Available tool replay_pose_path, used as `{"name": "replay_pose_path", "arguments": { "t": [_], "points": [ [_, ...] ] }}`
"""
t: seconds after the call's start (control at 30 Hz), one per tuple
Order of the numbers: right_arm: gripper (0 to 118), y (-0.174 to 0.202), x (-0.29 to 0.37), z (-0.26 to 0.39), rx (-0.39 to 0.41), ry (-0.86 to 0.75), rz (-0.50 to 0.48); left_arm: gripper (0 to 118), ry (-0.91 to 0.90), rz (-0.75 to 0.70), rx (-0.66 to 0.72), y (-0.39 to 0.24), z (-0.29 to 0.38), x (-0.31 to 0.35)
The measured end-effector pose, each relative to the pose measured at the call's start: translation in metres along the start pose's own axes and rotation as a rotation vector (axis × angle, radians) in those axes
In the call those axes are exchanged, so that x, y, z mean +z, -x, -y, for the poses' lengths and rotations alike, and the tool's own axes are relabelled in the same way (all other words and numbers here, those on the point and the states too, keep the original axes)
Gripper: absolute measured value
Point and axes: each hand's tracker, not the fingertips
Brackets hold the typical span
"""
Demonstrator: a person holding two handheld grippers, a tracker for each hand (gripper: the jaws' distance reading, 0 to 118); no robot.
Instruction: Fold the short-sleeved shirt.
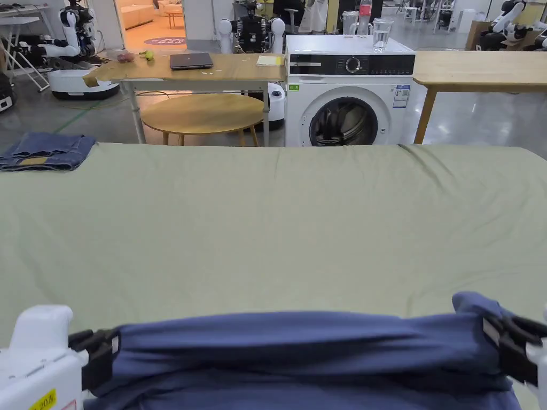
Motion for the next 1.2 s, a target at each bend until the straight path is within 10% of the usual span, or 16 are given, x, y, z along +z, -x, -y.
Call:
{"name": "replay_pose_path", "arguments": {
  "t": [0.27,0.3,0.37,0.4,0.47,0.67,0.7,0.8,0.83,1.07,1.2],
  "points": [
    [1,0.017,0.014,0.102,-0.088,0.193,0.016,0,0.157,-0.044,0.053,0.007,0.095,-0.008],
    [6,0.015,0.014,0.099,-0.084,0.189,0.014,16,0.092,-0.054,0.058,0.003,0.094,-0.001],
    [42,0.023,0.025,0.080,-0.080,0.126,0.025,75,0.001,-0.065,0.042,-0.011,0.081,0.017],
    [86,0.030,0.031,0.065,-0.070,0.074,0.032,104,-0.037,-0.065,0.017,-0.021,0.071,0.023],
    [115,0.045,0.037,0.030,-0.065,-0.023,-0.005,110,-0.139,-0.072,-0.029,-0.046,0.048,0.032],
    [104,0.108,0.050,-0.038,-0.022,-0.295,0.048,106,-0.304,-0.079,-0.107,-0.112,-0.012,0.034],
    [60,0.112,0.046,-0.040,-0.009,-0.293,0.047,85,-0.319,-0.090,-0.117,-0.117,-0.016,0.034],
    [6,0.125,0.040,-0.043,0.010,-0.277,0.103,52,-0.300,-0.036,-0.132,-0.120,-0.019,0.032],
    [0,0.125,0.039,-0.038,0.010,-0.286,0.144,2,-0.289,-0.063,-0.154,-0.122,-0.018,0.030],
    [0,0.125,0.031,-0.034,0.006,-0.255,0.062,0,-0.259,-0.060,-0.107,-0.089,-0.003,0.030],
    [0,0.127,0.030,-0.029,-0.001,-0.248,0.059,0,-0.176,0.034,0.169,-0.019,0.025,0.019]
  ]
}}
